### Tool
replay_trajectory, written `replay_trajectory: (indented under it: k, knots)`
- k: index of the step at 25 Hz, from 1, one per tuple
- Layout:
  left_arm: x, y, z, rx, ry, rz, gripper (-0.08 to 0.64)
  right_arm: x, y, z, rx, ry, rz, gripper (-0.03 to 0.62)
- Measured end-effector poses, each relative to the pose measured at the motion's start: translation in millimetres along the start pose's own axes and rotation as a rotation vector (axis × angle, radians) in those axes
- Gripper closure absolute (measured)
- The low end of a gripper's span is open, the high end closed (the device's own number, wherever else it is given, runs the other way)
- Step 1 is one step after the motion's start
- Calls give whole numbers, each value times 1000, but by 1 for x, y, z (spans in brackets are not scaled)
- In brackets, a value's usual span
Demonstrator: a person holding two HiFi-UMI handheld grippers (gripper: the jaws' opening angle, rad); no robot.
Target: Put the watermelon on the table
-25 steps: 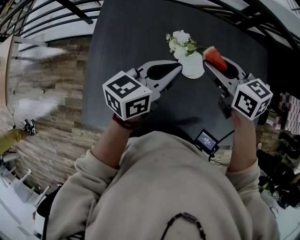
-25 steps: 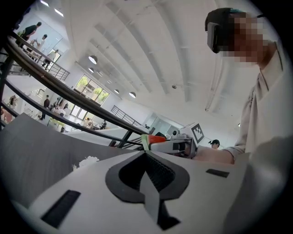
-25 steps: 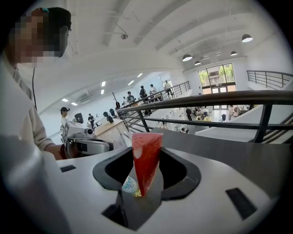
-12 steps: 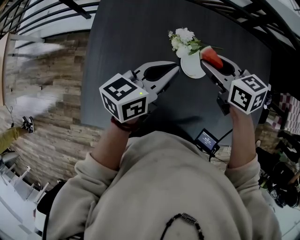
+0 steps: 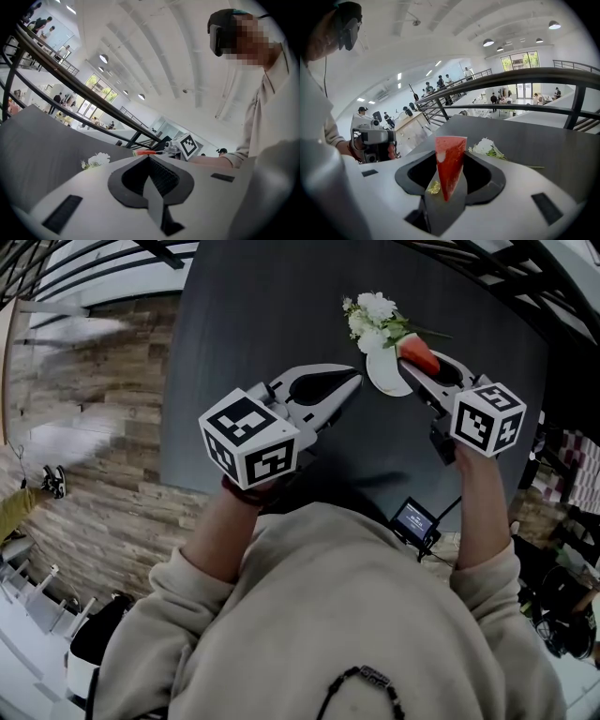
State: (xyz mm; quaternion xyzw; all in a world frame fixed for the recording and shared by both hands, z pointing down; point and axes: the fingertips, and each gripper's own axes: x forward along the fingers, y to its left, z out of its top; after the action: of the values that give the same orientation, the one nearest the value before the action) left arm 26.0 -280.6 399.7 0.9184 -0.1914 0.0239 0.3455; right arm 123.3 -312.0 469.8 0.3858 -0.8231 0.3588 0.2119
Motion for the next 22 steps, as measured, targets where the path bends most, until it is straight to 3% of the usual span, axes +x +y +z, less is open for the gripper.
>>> replay_trajectory:
  k: [10,22]
  knots:
    - [-6,8,-3,-24,-10,16,557,22,-17,-13,29,47,-12,403]
    - [-8,4,2,-33,-16,4,557,50,-49,-55,51,151,-69,403]
